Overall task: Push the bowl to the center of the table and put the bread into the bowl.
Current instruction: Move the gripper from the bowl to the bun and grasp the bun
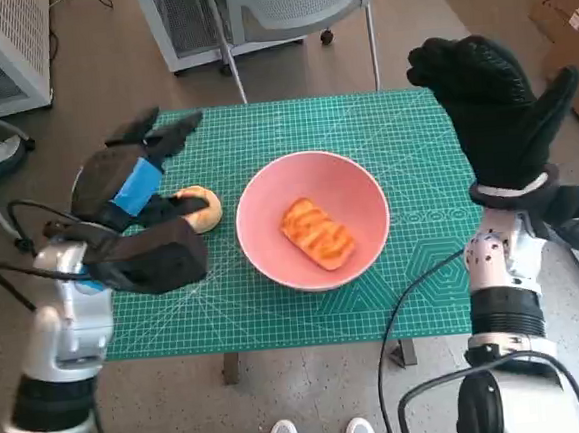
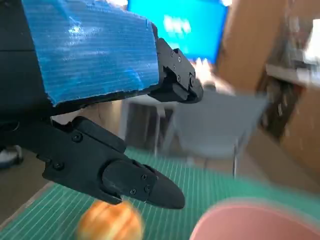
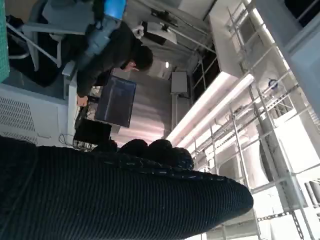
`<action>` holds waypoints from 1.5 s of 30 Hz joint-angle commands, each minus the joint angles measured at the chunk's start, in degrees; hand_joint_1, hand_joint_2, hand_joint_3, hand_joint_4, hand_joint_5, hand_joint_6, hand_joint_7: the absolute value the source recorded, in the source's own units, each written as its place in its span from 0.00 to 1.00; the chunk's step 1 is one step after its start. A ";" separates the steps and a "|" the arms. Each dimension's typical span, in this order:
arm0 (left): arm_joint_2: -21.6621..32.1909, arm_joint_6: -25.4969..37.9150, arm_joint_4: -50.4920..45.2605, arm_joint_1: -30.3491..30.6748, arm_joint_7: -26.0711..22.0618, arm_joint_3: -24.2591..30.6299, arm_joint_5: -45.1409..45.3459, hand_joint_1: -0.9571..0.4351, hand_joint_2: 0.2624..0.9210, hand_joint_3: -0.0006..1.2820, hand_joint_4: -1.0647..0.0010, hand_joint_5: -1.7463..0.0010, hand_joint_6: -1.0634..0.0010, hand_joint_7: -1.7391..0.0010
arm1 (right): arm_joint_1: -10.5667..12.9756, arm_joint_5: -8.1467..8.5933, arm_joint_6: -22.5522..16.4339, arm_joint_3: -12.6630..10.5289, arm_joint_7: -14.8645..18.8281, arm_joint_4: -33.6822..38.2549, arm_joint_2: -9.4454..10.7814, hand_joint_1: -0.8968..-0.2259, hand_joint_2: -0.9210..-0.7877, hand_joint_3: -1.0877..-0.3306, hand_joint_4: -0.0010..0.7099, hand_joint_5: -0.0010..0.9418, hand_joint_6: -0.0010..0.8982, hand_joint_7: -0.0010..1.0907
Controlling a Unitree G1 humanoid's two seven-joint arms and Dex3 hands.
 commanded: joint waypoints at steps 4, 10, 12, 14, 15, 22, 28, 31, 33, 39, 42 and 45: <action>4.00 -4.46 9.39 -2.94 -5.80 -1.83 -2.14 0.33 0.72 0.00 0.95 1.00 0.75 1.00 | 0.13 0.31 0.85 -0.20 0.12 0.20 -0.31 0.38 0.00 0.49 0.49 0.00 0.51 0.00; 3.99 -4.26 13.55 -4.58 -6.90 -3.39 -1.19 0.30 0.71 0.00 0.96 1.00 0.76 1.00 | 0.30 0.07 0.88 -0.14 -0.13 -0.12 -0.44 0.38 0.00 0.49 0.49 0.00 0.51 0.00; 3.80 -3.82 14.36 -4.91 -6.76 -3.95 -0.51 0.29 0.71 0.00 0.97 1.00 0.76 1.00 | 0.33 -0.04 0.87 -0.11 -0.26 -0.19 -0.45 0.38 0.00 0.49 0.49 0.00 0.51 0.00; 3.63 -3.61 15.06 -5.22 -6.39 -4.57 0.21 0.29 0.71 0.00 0.97 1.00 0.76 1.00 | 0.32 -0.10 0.91 -0.10 -0.35 -0.18 -0.47 0.38 0.00 0.50 0.49 0.00 0.51 0.00; 3.56 -3.53 15.34 -5.35 -6.23 -4.84 0.52 0.28 0.71 0.00 0.97 1.00 0.76 1.00 | 0.31 -0.11 0.93 -0.10 -0.38 -0.17 -0.47 0.37 0.00 0.50 0.49 0.00 0.51 0.00; 2.88 -3.04 18.85 -6.81 -4.53 -7.51 3.38 0.27 0.71 0.00 0.97 1.00 0.76 1.00 | 0.41 -0.33 0.86 0.04 -0.62 -0.25 -0.62 0.36 0.00 0.50 0.49 0.00 0.51 0.00; 2.41 -5.57 24.13 -8.30 -0.18 -9.70 5.63 0.26 0.71 0.00 0.95 0.99 0.76 1.00 | 0.35 -0.41 0.86 0.07 -0.68 -0.13 -0.79 0.36 0.00 0.51 0.49 0.00 0.51 0.00; 1.86 -7.16 27.92 -9.47 2.66 -10.88 6.68 0.25 0.71 0.00 0.94 0.99 0.75 1.00 | 0.36 -0.46 0.76 0.11 -0.70 -0.09 -0.82 0.36 0.00 0.51 0.49 0.00 0.51 0.00; 1.37 -8.12 30.42 -10.26 4.57 -11.62 7.27 0.25 0.71 0.00 0.94 0.99 0.75 1.00 | 0.42 -0.51 0.71 0.19 -0.77 -0.19 -0.80 0.36 0.00 0.51 0.50 0.00 0.51 0.00; -0.25 -11.19 37.09 -12.68 10.09 -13.67 8.58 0.25 0.71 0.00 0.92 0.99 0.74 0.99 | 0.58 -0.64 0.58 0.41 -0.84 -0.56 -0.85 0.36 0.00 0.51 0.50 0.00 0.51 0.00; -1.34 -12.26 39.53 -13.86 11.90 -14.32 8.71 0.25 0.72 0.00 0.91 0.99 0.73 0.99 | 0.53 -0.58 0.71 0.42 -0.82 -0.58 -1.07 0.36 0.00 0.51 0.49 0.00 0.50 0.00; -2.36 -13.13 41.72 -14.95 13.23 -14.86 8.64 0.27 0.71 0.00 0.90 0.99 0.73 0.99 | 0.55 -0.55 0.84 0.43 -0.85 -0.74 -1.18 0.36 0.00 0.50 0.49 0.00 0.50 0.00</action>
